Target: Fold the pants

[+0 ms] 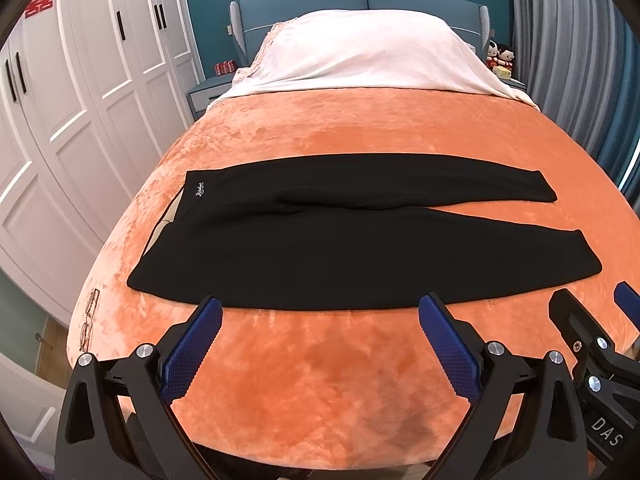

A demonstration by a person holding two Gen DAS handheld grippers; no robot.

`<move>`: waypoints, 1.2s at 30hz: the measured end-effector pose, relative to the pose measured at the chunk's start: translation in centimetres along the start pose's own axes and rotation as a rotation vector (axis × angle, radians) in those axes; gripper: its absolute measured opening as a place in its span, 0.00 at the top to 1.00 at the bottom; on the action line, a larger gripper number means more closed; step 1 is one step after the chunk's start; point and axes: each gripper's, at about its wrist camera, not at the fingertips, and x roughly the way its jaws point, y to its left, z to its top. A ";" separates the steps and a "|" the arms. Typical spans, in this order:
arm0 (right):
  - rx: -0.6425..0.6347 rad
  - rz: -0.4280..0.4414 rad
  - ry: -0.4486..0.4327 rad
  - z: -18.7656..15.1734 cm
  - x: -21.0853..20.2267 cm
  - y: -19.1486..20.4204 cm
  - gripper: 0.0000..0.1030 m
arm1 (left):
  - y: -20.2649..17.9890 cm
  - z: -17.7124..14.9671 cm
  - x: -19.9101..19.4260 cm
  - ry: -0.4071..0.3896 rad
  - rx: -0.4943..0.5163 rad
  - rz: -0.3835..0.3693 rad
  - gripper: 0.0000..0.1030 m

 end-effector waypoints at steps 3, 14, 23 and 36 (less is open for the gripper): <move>0.000 -0.001 0.000 -0.1 0.0 0.1 0.04 | 0.0 0.0 0.0 0.000 -0.001 -0.001 0.06; -0.004 0.001 -0.001 -0.1 -0.1 0.3 0.04 | 0.1 0.0 0.0 -0.002 0.001 -0.002 0.06; -0.004 0.000 -0.003 -0.1 -0.1 0.3 0.04 | 0.1 0.1 0.0 -0.001 0.002 -0.003 0.06; -0.005 0.000 -0.003 -0.2 -0.1 0.4 0.04 | 0.1 0.0 0.0 -0.001 0.001 -0.002 0.06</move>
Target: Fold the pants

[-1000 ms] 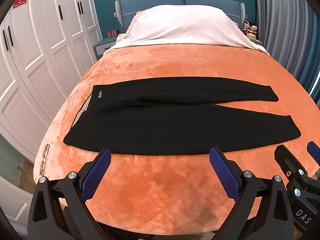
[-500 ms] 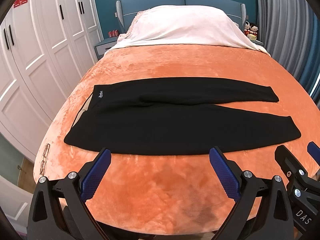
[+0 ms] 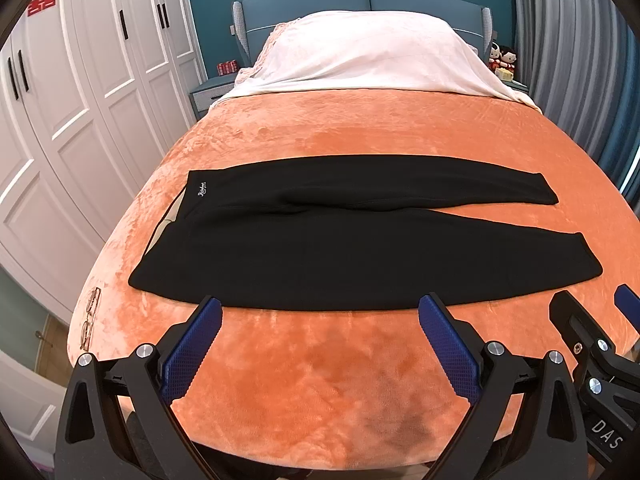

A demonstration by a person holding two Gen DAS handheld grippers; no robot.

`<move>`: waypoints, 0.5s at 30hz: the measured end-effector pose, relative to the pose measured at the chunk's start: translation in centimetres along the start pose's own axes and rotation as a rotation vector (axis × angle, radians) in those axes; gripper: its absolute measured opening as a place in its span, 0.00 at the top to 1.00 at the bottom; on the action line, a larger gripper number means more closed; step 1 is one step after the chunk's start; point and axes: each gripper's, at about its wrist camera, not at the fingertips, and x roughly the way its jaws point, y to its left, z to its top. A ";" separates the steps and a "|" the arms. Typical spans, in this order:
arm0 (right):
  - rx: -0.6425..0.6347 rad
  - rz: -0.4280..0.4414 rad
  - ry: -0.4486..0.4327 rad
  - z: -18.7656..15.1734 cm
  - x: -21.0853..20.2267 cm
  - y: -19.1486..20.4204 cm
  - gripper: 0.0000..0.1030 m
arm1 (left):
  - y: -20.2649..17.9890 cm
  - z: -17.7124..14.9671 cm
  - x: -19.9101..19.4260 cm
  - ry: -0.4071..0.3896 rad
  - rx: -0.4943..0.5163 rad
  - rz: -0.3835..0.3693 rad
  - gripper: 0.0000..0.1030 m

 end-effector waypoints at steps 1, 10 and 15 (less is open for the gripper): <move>-0.001 0.000 0.001 0.0 0.0 0.1 0.04 | 0.0 0.0 0.0 0.000 0.000 0.001 0.06; -0.002 0.000 0.008 -0.1 0.0 0.3 0.04 | 0.2 0.0 0.1 0.002 -0.002 0.003 0.06; -0.003 0.001 0.013 -0.1 0.2 0.4 0.04 | 0.5 -0.1 0.4 0.007 -0.004 0.005 0.06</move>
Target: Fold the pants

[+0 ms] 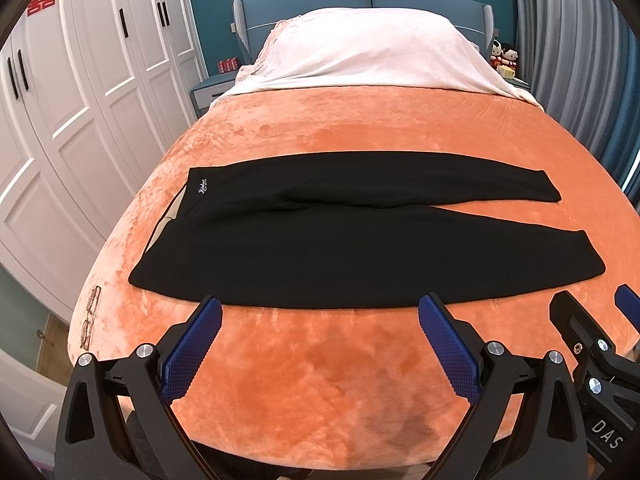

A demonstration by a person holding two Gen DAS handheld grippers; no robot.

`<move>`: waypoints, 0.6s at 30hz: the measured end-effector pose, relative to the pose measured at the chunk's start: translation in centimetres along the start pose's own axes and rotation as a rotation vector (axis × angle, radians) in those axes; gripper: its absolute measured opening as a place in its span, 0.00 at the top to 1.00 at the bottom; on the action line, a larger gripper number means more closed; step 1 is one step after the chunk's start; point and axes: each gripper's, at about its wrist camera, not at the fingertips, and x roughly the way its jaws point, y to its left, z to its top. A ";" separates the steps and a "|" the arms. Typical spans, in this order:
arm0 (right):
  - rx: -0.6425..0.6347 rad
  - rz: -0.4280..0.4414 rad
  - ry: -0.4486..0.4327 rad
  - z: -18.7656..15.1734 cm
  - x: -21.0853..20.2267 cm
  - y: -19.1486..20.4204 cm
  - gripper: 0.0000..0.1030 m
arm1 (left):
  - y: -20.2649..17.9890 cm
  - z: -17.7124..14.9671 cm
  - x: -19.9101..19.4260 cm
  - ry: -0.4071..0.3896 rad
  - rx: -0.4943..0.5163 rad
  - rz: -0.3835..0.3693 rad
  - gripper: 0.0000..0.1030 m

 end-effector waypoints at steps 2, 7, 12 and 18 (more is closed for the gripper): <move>-0.001 0.001 0.004 0.0 0.4 0.0 0.04 | 0.0 -0.1 0.3 0.003 0.002 0.000 0.06; -0.001 0.008 0.031 -0.2 1.9 -0.2 0.04 | -0.2 -0.2 1.9 0.032 0.002 -0.001 0.06; -0.002 0.010 0.047 0.2 3.4 -0.7 0.04 | -0.4 0.4 3.1 0.035 0.004 0.009 0.06; 0.056 0.072 0.043 3.2 7.9 -6.0 0.04 | 0.8 2.0 5.8 0.056 -0.030 0.009 0.06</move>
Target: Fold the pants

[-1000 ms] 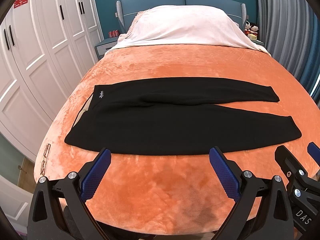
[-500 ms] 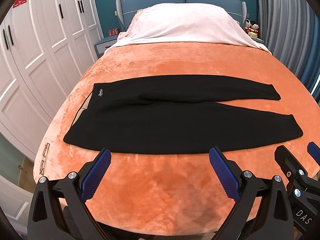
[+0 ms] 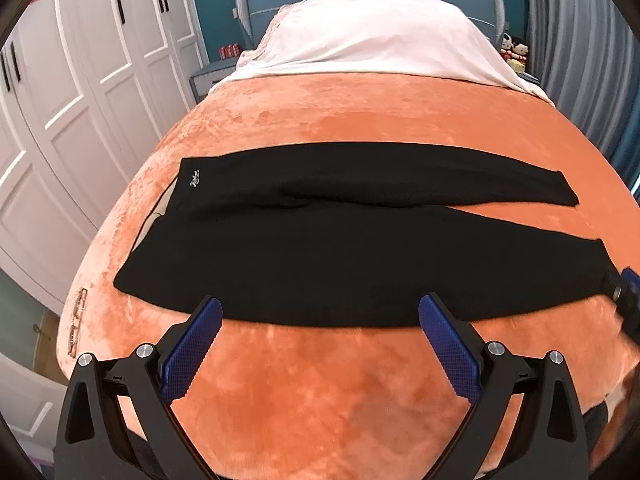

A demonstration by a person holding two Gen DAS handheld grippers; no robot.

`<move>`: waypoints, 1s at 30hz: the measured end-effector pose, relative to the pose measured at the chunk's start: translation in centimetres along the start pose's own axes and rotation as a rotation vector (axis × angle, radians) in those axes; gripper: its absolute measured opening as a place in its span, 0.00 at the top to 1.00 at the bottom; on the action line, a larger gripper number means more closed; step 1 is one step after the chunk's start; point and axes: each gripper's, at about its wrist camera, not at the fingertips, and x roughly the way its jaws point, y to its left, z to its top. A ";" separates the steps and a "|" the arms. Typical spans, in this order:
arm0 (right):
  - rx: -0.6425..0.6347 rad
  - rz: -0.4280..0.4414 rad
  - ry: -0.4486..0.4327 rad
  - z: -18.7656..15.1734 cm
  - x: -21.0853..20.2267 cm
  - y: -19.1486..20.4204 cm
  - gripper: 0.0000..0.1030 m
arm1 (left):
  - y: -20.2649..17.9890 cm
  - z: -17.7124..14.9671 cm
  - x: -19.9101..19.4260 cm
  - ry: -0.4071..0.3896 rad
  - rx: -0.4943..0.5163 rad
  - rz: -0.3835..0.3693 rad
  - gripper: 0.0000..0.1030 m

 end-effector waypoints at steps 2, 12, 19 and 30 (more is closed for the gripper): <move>0.004 -0.042 0.011 1.8 2.5 -2.9 0.04 | 0.6 0.7 1.3 0.008 -0.015 0.015 0.06; 0.087 -0.179 0.079 11.8 17.1 -17.7 0.04 | -0.1 3.7 8.1 0.046 -0.020 0.040 0.06; 0.078 -0.223 0.114 18.6 27.4 -25.0 0.05 | -0.5 6.3 13.9 0.088 -0.042 0.009 0.06; 0.085 -0.210 0.203 20.2 34.8 -28.1 0.29 | 8.8 12.1 21.5 0.115 -0.172 0.104 0.06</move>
